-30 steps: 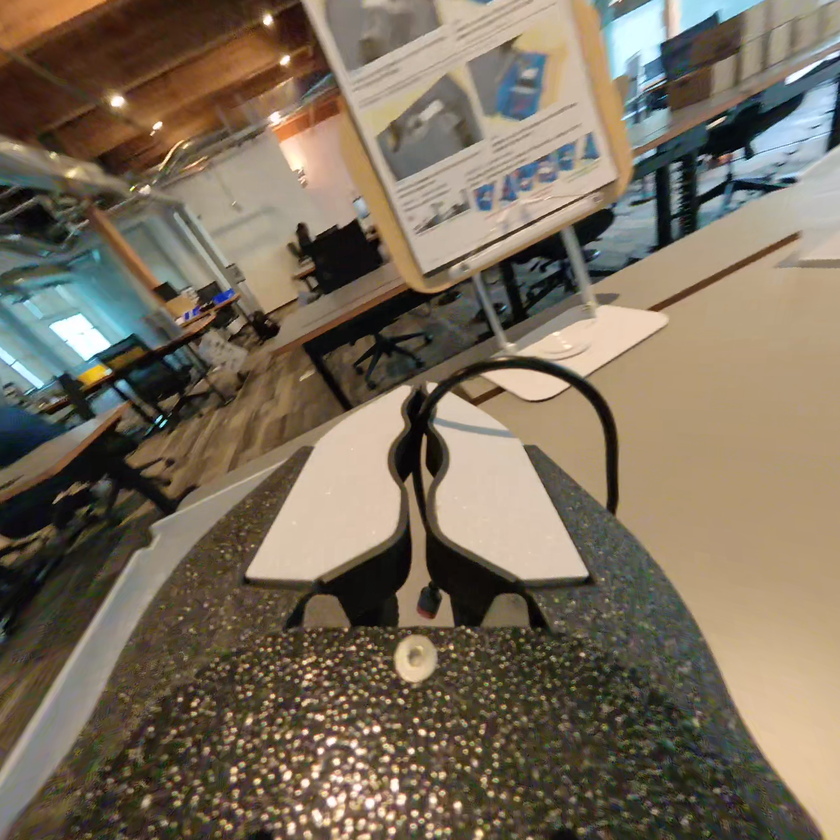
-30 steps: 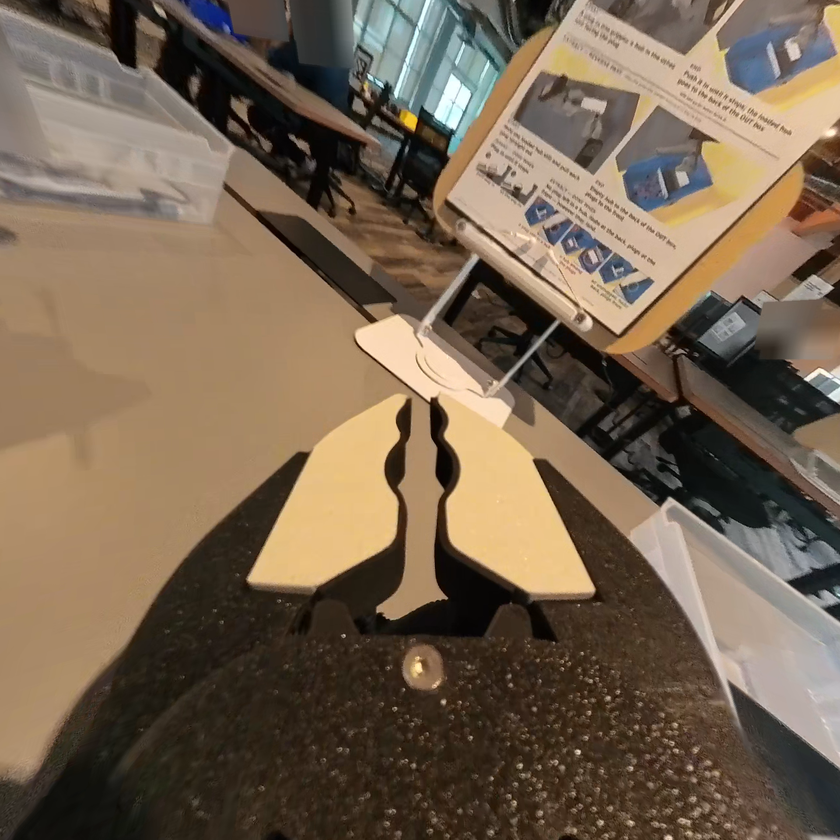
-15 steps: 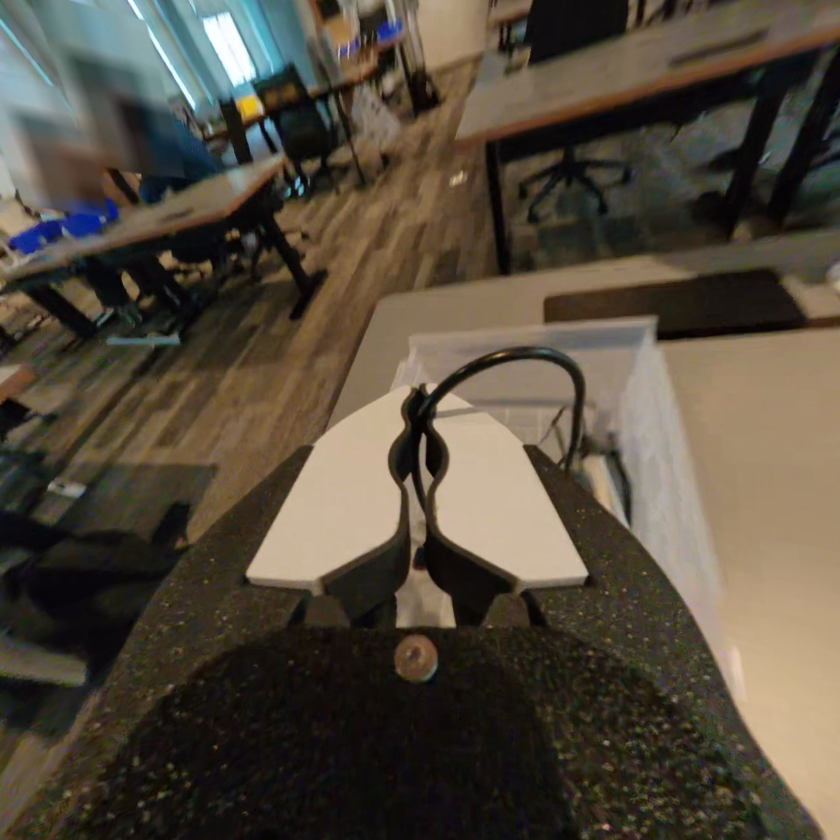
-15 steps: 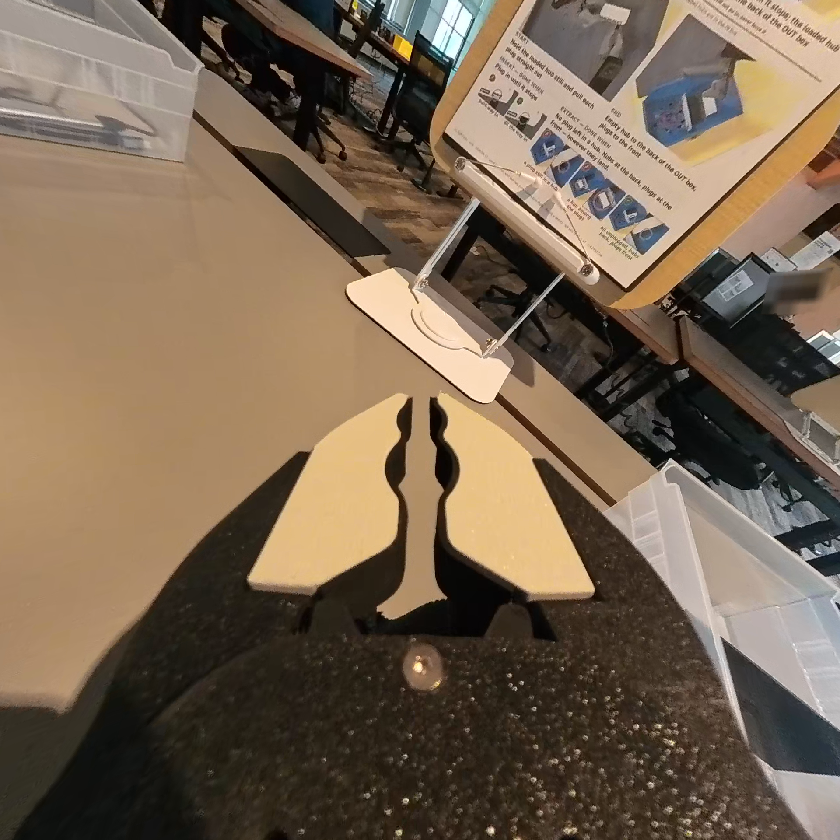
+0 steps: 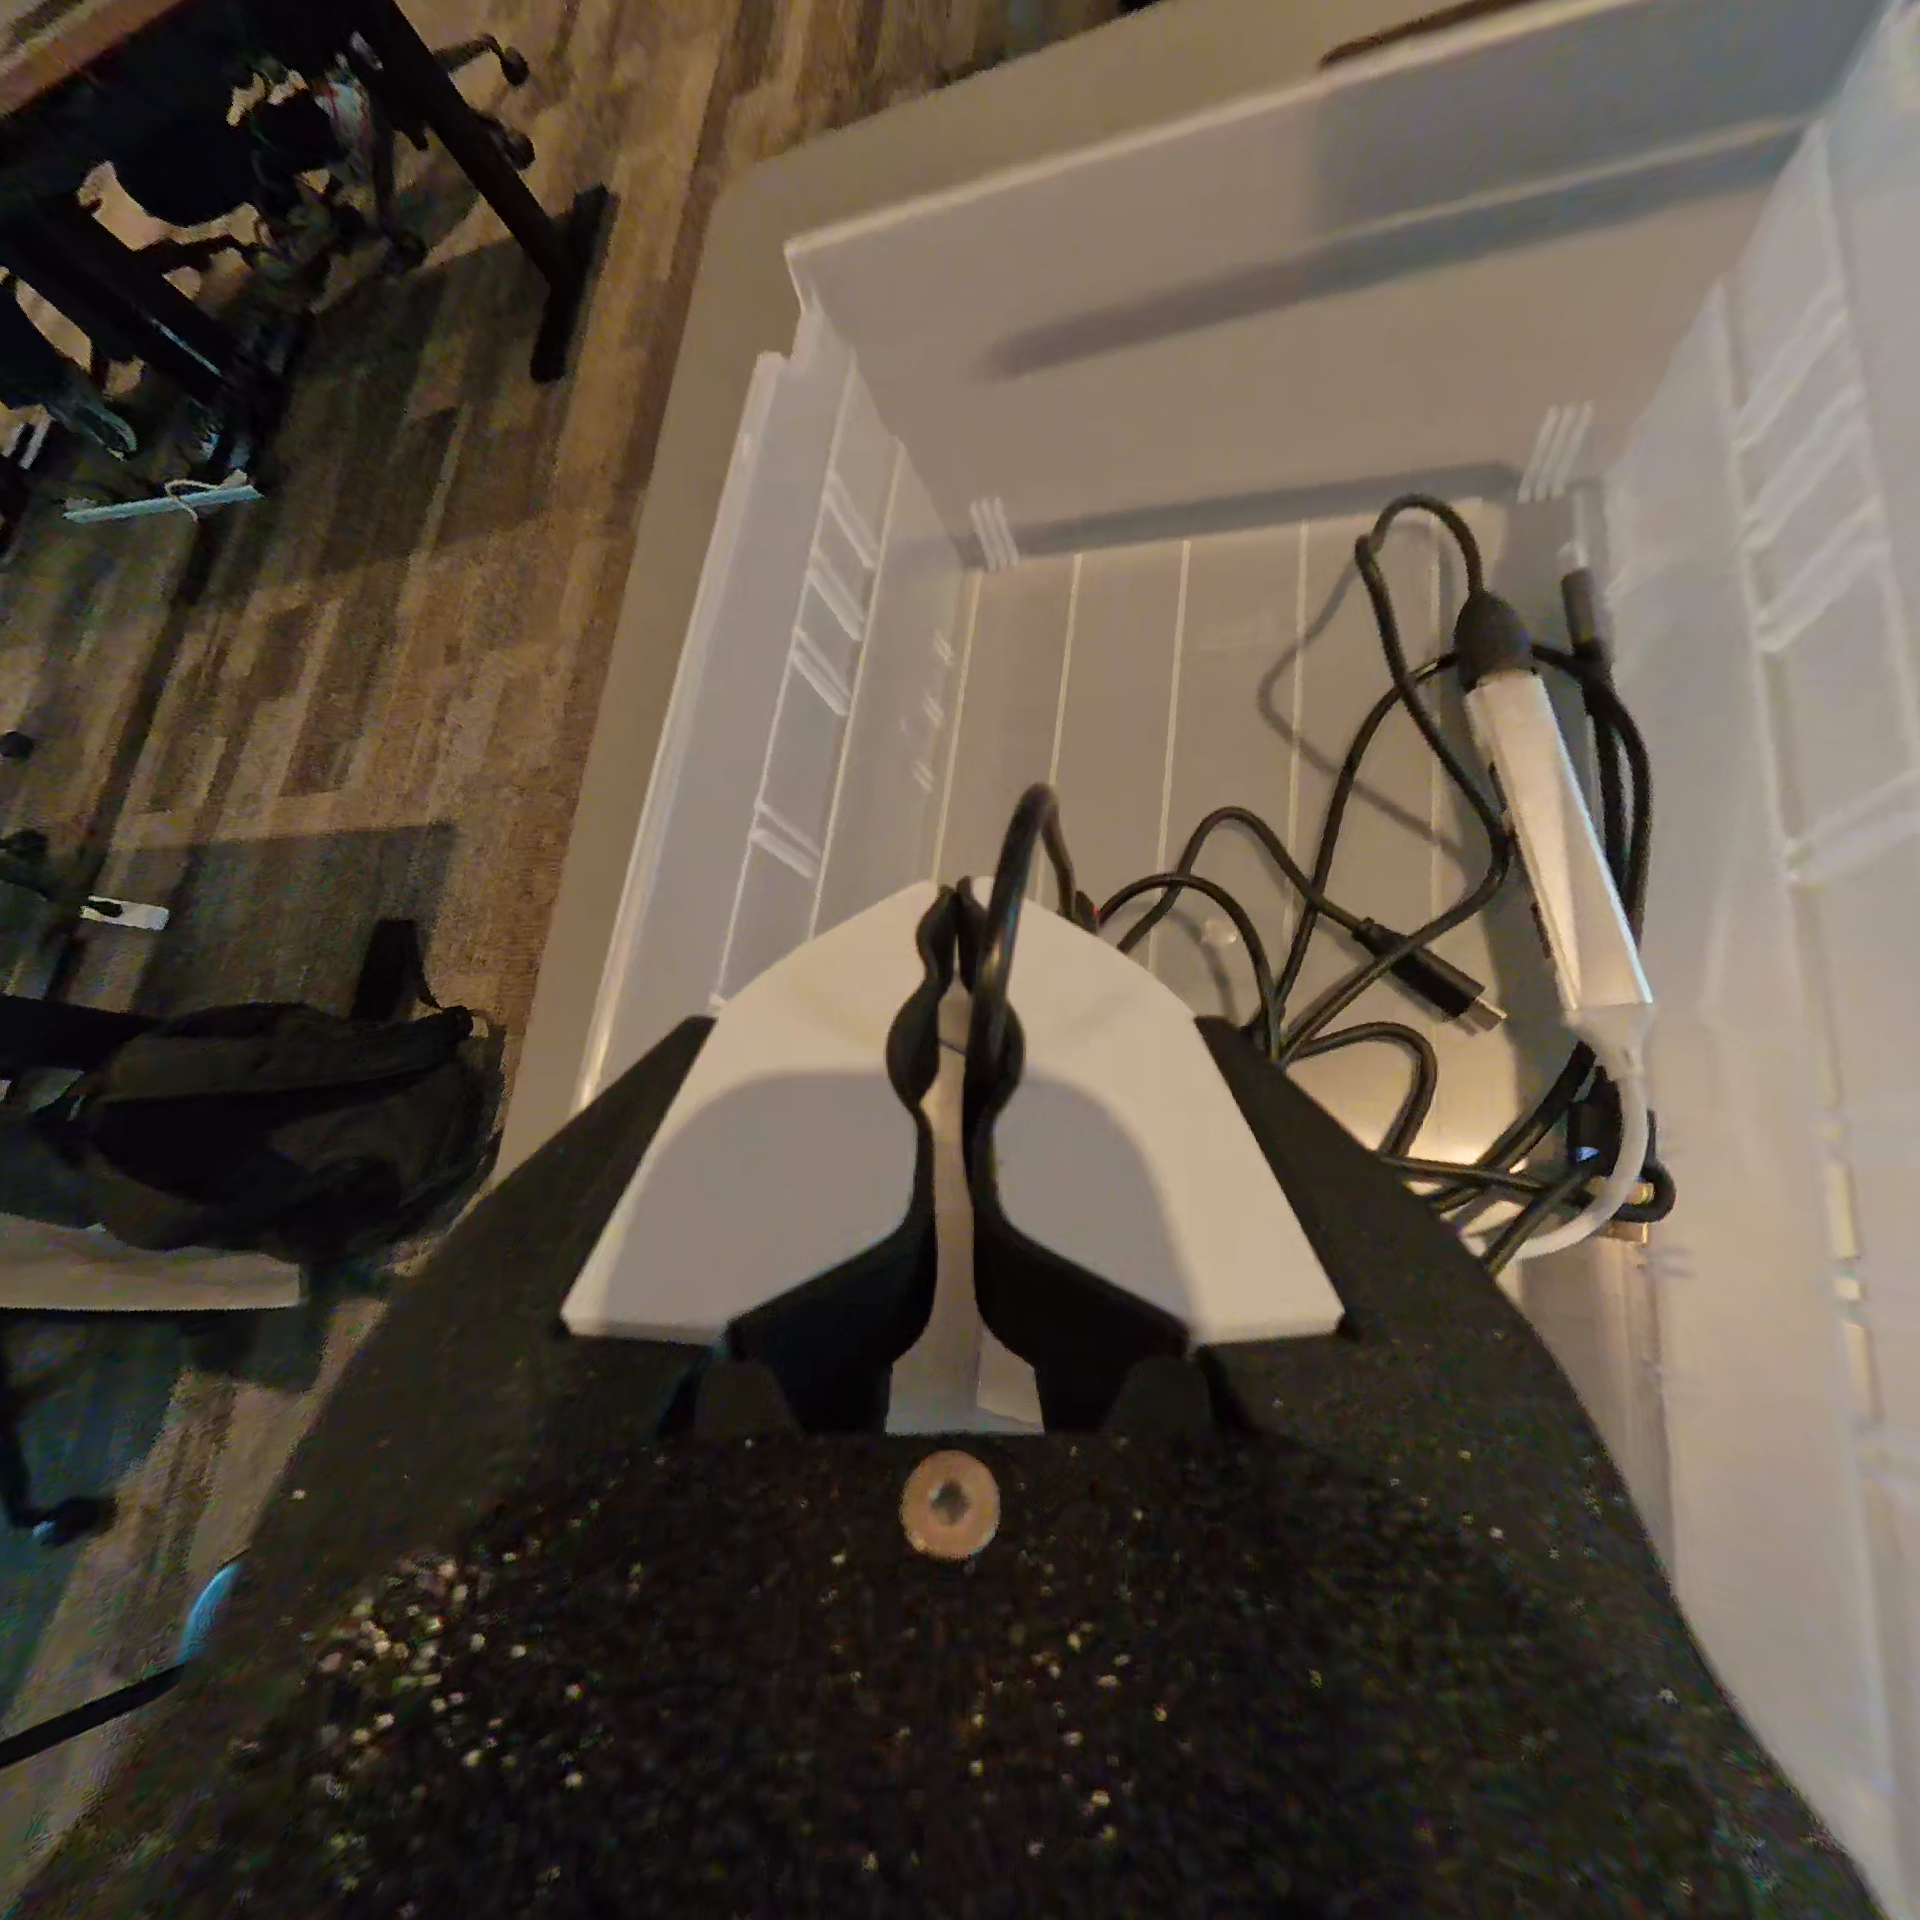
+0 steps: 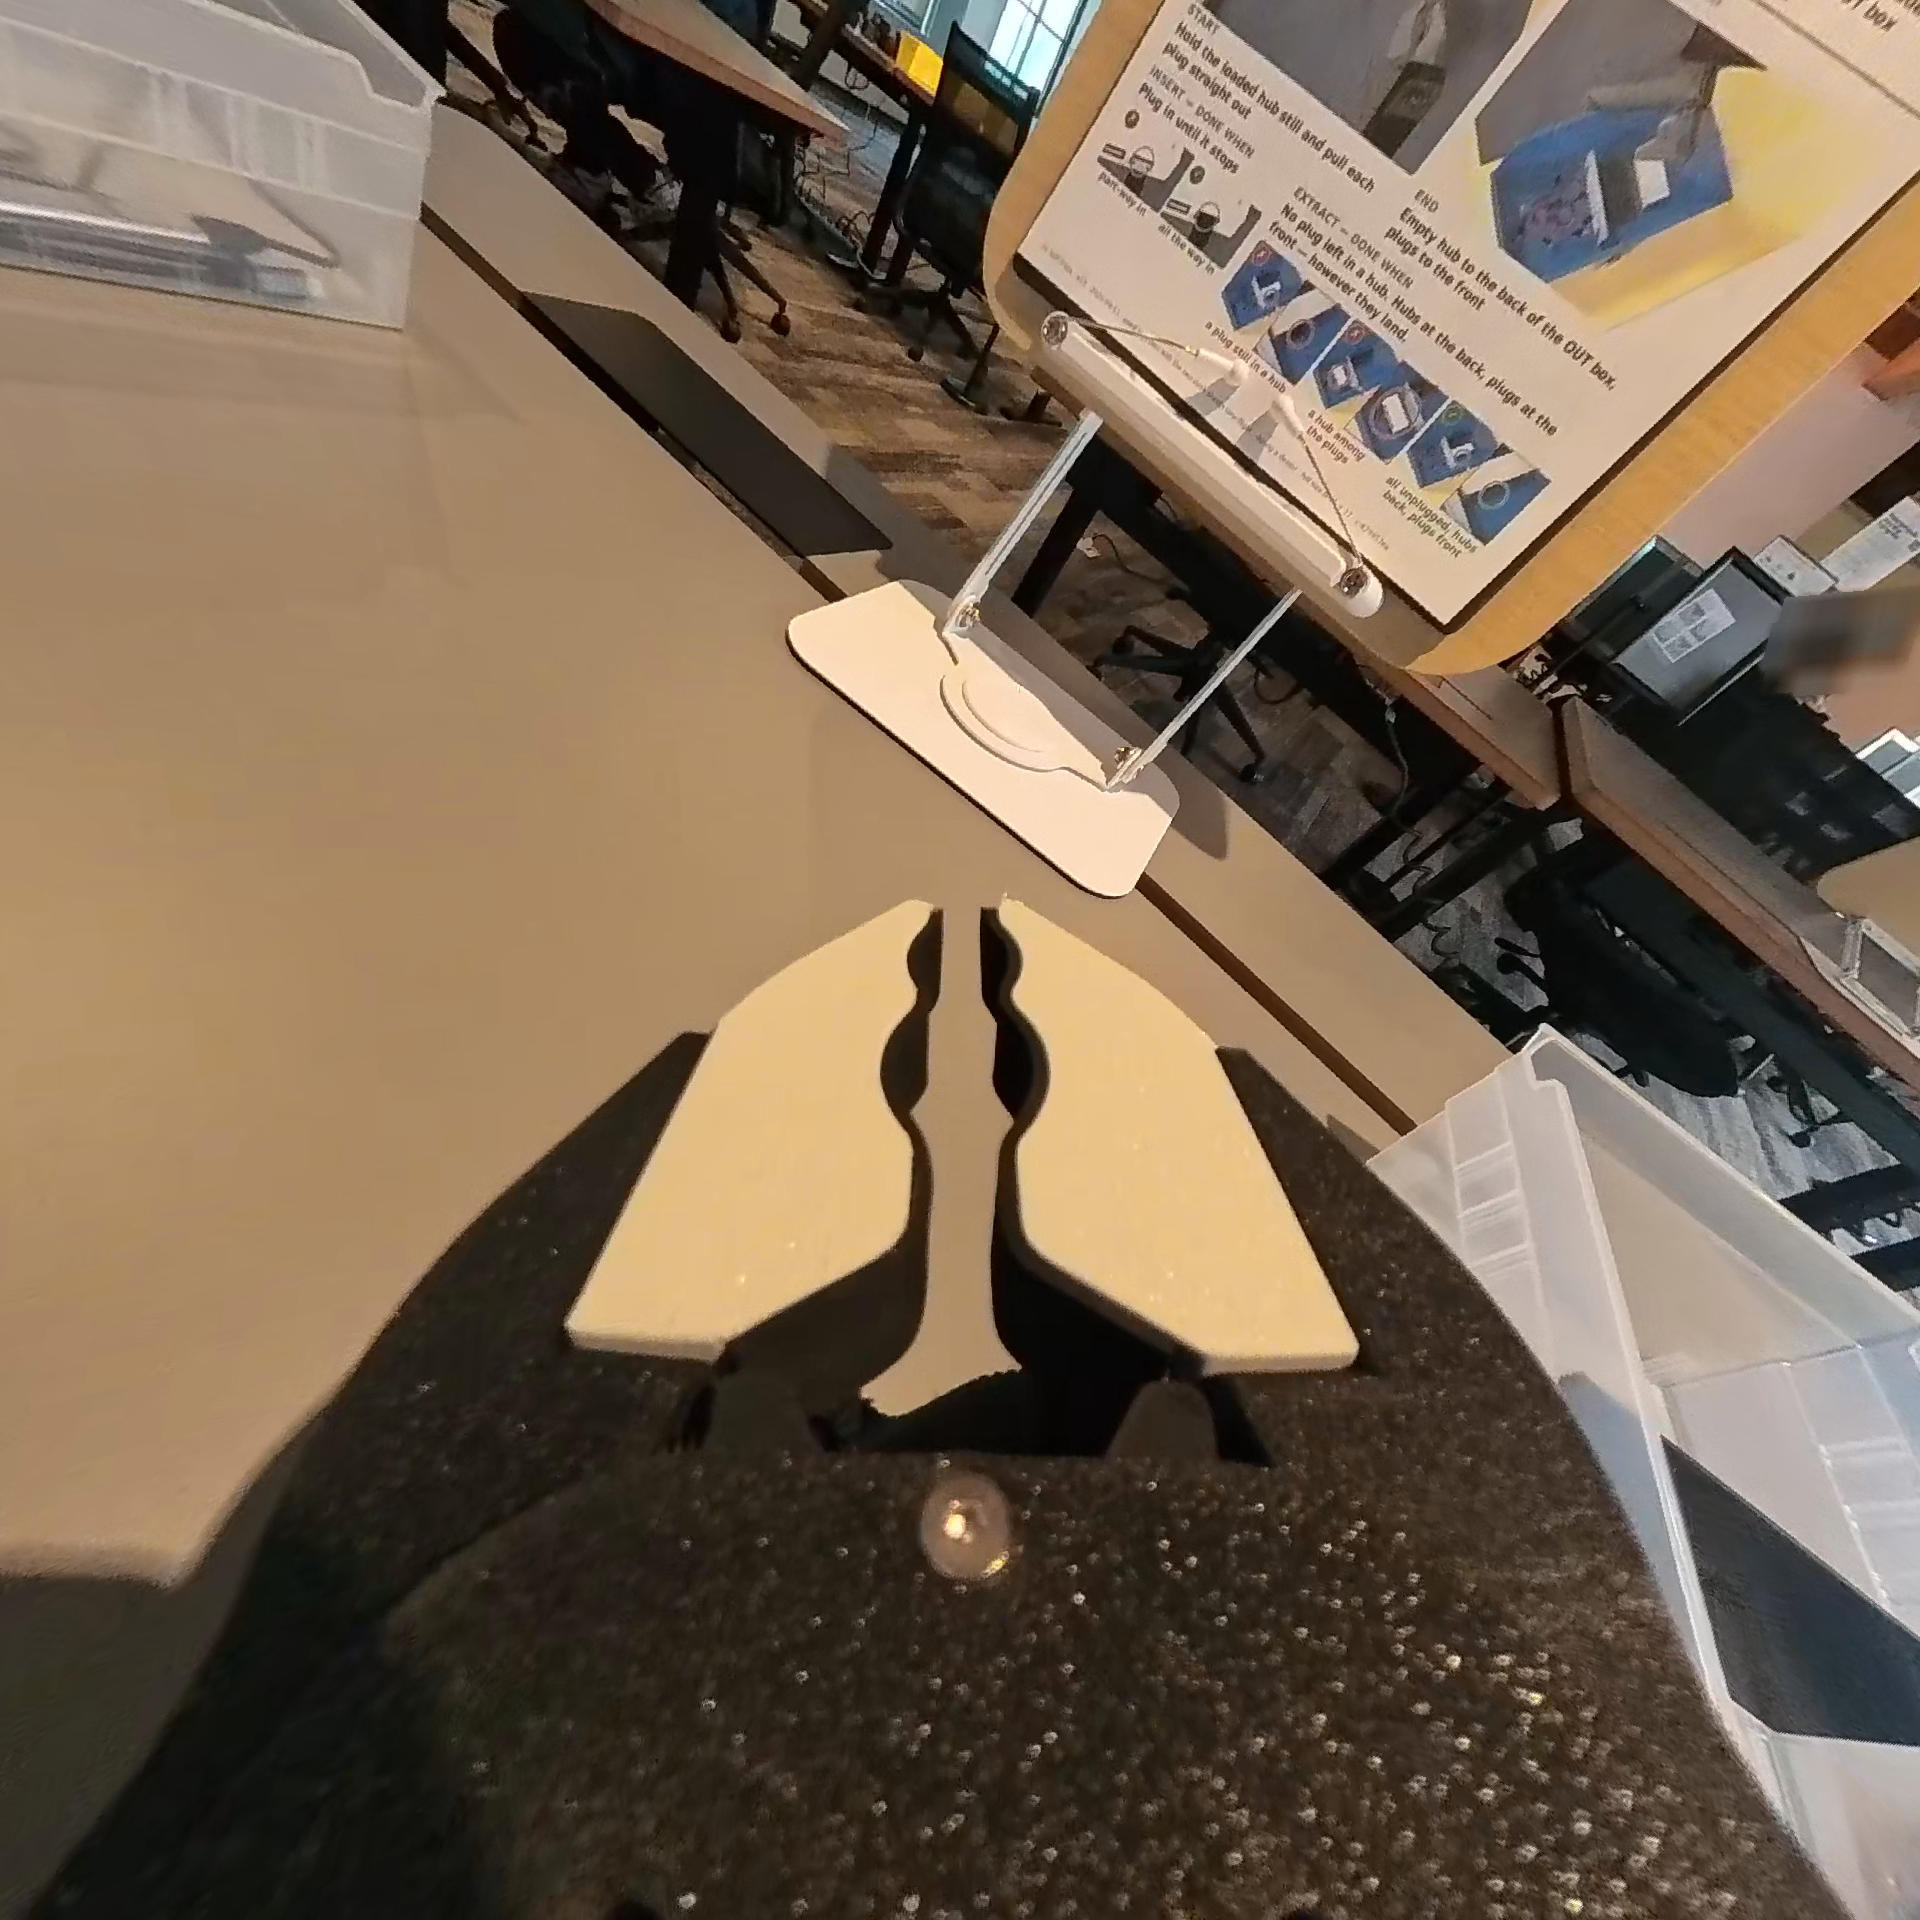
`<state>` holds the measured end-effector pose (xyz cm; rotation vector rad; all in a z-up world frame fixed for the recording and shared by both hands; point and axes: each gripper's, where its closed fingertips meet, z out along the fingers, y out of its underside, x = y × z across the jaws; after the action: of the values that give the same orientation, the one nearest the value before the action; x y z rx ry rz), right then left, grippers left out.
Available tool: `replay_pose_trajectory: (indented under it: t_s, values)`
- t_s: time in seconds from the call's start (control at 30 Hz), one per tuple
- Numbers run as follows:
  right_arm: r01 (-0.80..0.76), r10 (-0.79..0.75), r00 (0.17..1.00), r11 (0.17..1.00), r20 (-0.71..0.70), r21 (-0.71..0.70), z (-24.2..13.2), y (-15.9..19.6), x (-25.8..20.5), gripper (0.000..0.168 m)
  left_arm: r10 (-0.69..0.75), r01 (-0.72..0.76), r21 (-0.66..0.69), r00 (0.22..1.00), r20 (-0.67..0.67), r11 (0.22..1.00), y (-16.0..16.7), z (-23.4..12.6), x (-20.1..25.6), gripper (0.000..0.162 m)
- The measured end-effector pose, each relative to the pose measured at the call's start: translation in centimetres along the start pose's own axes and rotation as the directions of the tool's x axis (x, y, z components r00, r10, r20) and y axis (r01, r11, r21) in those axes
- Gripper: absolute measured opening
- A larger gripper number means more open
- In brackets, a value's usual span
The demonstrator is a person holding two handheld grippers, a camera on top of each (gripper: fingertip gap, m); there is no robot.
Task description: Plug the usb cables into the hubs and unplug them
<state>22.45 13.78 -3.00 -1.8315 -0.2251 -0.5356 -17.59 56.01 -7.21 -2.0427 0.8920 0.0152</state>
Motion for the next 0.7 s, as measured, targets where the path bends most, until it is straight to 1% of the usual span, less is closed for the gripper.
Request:
replay_pose_trajectory:
  t_s: [0.17, 0.2, 0.23, 0.27, 0.3, 0.4, 0.5, 0.6, 0.7]
  values:
    - [0.009, -0.009, 1.000, 1.000, -0.003, -0.006, 0.0, 0.1, -0.1, 0.006, 0.024, -0.031, -0.136, 0.998, -0.052, 0.990, 1.7, 0.6, 1.1, 0.000]
    - [0.011, -0.011, 1.000, 1.000, -0.003, -0.007, 0.0, 0.1, -0.1, 0.006, 0.029, -0.035, -0.145, 0.998, -0.047, 0.989, 1.8, 0.5, 1.0, 0.000]
    - [0.013, -0.013, 1.000, 1.000, -0.004, -0.009, 0.0, 0.2, -0.1, 0.006, 0.027, -0.032, -0.135, 0.999, -0.037, 0.990, 1.6, 0.3, 0.9, 0.005]
    - [0.015, -0.015, 1.000, 1.000, -0.005, -0.011, 0.0, 0.2, -0.1, 0.006, 0.014, -0.016, -0.117, 1.000, -0.014, 0.993, 1.3, 0.2, 0.5, 0.048]
    - [0.017, -0.017, 1.000, 1.000, -0.006, -0.013, 0.0, 0.3, 0.0, 0.006, -0.004, 0.005, -0.110, 1.000, 0.006, 0.994, 1.1, 0.0, 0.2, 0.069]
    - [0.017, -0.017, 1.000, 1.000, -0.005, -0.016, 0.0, 0.4, 0.0, 0.006, -0.050, 0.050, -0.071, 0.999, 0.003, 0.996, 0.2, -0.8, 0.0, 0.092]
    - [0.017, -0.017, 1.000, 1.000, -0.005, -0.017, 0.0, 0.4, 0.0, 0.006, -0.085, 0.085, 0.032, 0.996, 0.013, 0.996, -1.6, -2.2, -0.3, 0.098]
    - [0.017, -0.017, 1.000, 1.000, -0.004, -0.020, 0.1, 0.5, 0.0, 0.007, -0.122, 0.117, 0.195, 0.992, 0.011, 0.974, -4.3, -4.6, -0.3, 0.097]
    - [0.018, -0.018, 1.000, 1.000, -0.001, -0.024, 0.2, 0.6, -0.1, 0.007, -0.150, 0.143, 0.291, 0.989, 0.002, 0.946, -5.8, -6.5, -0.2, 0.094]
